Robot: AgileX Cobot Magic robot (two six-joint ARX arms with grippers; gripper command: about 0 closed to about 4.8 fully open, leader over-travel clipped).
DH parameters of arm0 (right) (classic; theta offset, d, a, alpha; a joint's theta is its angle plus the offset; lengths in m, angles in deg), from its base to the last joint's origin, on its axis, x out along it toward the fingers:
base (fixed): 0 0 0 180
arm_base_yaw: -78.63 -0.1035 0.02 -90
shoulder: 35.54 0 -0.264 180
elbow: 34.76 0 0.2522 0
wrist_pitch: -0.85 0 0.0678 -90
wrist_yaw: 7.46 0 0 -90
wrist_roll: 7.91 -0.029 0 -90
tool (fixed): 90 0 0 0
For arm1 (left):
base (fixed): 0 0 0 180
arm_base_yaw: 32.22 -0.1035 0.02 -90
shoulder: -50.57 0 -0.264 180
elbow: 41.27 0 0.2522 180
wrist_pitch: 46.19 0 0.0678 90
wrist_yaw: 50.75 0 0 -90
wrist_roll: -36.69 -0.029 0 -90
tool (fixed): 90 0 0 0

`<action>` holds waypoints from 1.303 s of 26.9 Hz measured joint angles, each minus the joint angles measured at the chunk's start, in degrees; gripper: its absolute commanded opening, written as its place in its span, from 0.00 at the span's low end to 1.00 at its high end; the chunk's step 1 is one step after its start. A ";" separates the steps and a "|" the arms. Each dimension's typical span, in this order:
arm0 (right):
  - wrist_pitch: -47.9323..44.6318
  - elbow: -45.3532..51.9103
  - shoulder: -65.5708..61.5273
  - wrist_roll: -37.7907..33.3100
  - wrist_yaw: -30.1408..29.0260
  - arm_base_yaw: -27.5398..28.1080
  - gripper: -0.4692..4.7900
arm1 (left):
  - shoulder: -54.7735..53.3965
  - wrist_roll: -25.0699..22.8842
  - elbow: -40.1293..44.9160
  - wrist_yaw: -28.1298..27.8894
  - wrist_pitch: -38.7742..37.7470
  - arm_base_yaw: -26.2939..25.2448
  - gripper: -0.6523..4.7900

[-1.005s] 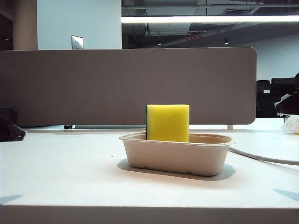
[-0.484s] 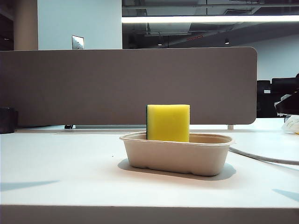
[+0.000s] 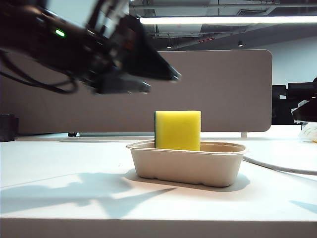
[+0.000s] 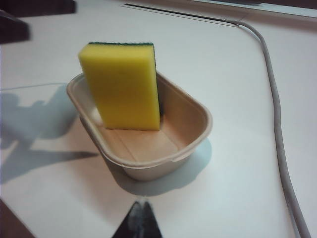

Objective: Take out the cleaning sponge from the paper lunch box and place it on the table.

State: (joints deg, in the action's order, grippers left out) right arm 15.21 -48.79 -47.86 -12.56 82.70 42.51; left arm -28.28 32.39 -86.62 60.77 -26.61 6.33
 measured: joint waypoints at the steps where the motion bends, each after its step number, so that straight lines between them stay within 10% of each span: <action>1: 0.00 0.00 0.00 0.00 0.00 0.00 0.08 | -3.21 -0.15 -1.60 -0.02 1.40 0.13 1.00; 12: -0.02 0.00 0.00 0.00 0.00 0.00 0.08 | -18.36 -2.40 -8.57 -3.78 0.87 -0.09 1.00; 13: 0.00 0.00 -0.02 0.00 0.00 0.00 0.08 | -18.53 -2.43 -8.57 -5.16 -0.09 -0.09 0.19; 15: 0.00 0.00 -0.02 0.00 0.00 0.00 0.08 | -18.53 -2.56 -8.59 -7.15 -1.01 -0.13 0.10; 25: -0.02 0.00 0.00 0.00 0.00 0.00 0.08 | -8.46 1.57 -9.84 -10.82 5.01 0.17 0.11; 32: -0.02 0.00 0.02 0.00 0.00 0.00 0.08 | 16.37 -4.72 -9.97 -36.85 -25.42 -0.09 0.11; 35: -0.04 0.00 0.00 0.00 0.00 0.00 0.08 | 17.33 -4.00 -9.97 -39.08 -39.32 -3.32 0.11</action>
State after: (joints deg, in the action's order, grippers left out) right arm 15.17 -48.79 -47.86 -12.56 82.70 42.51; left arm -10.95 28.39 -96.59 21.69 -65.93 3.01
